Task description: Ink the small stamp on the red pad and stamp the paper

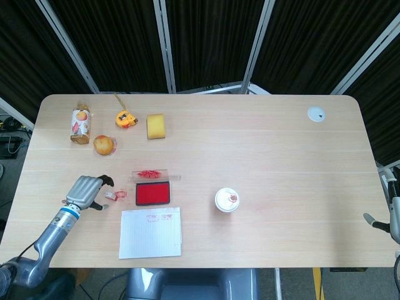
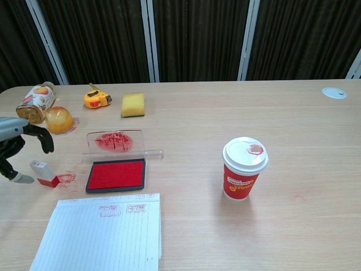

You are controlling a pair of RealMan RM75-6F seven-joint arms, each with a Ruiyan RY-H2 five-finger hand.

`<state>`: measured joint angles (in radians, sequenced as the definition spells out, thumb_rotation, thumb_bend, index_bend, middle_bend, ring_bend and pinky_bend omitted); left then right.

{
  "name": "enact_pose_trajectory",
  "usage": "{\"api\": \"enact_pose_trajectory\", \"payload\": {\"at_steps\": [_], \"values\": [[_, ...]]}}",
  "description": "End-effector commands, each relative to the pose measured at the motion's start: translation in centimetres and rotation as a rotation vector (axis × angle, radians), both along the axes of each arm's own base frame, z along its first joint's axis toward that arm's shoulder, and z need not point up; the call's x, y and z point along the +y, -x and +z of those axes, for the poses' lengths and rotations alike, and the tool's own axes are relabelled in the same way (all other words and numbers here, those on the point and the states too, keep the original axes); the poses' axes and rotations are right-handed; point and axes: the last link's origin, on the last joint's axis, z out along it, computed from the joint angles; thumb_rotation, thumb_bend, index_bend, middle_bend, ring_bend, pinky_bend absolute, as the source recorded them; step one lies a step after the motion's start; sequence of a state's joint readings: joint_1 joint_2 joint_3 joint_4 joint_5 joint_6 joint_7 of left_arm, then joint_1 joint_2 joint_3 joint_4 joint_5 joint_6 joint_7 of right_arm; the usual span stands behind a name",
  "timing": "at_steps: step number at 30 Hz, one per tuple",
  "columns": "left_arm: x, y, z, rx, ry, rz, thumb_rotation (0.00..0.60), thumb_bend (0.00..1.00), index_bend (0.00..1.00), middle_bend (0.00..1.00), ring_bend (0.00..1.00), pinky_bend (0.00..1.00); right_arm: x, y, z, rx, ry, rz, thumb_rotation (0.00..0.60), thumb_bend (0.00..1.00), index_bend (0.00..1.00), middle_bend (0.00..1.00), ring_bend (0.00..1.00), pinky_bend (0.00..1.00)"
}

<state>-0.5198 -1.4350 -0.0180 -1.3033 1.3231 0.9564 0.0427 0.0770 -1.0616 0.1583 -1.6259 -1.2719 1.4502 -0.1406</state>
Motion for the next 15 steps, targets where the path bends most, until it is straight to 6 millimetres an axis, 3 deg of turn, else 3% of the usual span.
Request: {"api": "enact_pose_trajectory", "payload": {"at_steps": [1, 3, 7, 10, 12, 15], "values": [[-0.7, -1.1, 3.0, -0.077, -0.111, -0.03, 0.6, 0.0, 0.3, 0.26, 0.68, 0.67, 0.1, -0.2, 0.1, -0.009, 0.001, 0.01, 0.6, 0.0, 0.0, 0.0, 0.0, 0.0], [-1.5, -1.6, 4.7, -0.106, -0.171, -0.051, 0.6, 0.0, 0.25, 0.18, 0.59, 0.59, 0.2, -0.5, 0.2, -0.018, 0.0, 0.019, 0.6, 0.0, 0.0, 0.0, 0.0, 0.0], [-3.8, -2.3, 8.0, -0.139, -0.284, -0.087, 0.6, 0.0, 0.14, 0.02, 0.28, 0.22, 0.4, -1.0, 0.4, -0.036, -0.005, 0.046, 0.6, 0.0, 0.0, 0.0, 0.0, 0.0], [-5.2, -2.4, 9.1, -0.12, -0.311, -0.088, 0.6, 0.0, 0.03, 0.0, 0.05, 0.02, 0.6, -1.3, 0.5, -0.043, -0.014, 0.063, 0.6, 0.0, 0.0, 0.0, 0.0, 0.0], [-6.4, -2.6, 10.0, -0.09, -0.331, -0.079, 0.6, 0.0, 0.0, 0.0, 0.0, 0.0, 0.7, -1.6, 0.4, -0.051, -0.024, 0.082, 0.6, 0.0, 0.0, 0.0, 0.0, 0.0], [-8.1, -3.2, 11.0, -0.089, -0.375, -0.083, 0.6, 0.0, 0.0, 0.0, 0.0, 0.0, 0.9, -2.0, 0.5, -0.064, -0.036, 0.112, 0.6, 0.0, 0.0, 0.0, 0.0, 0.0]]}}
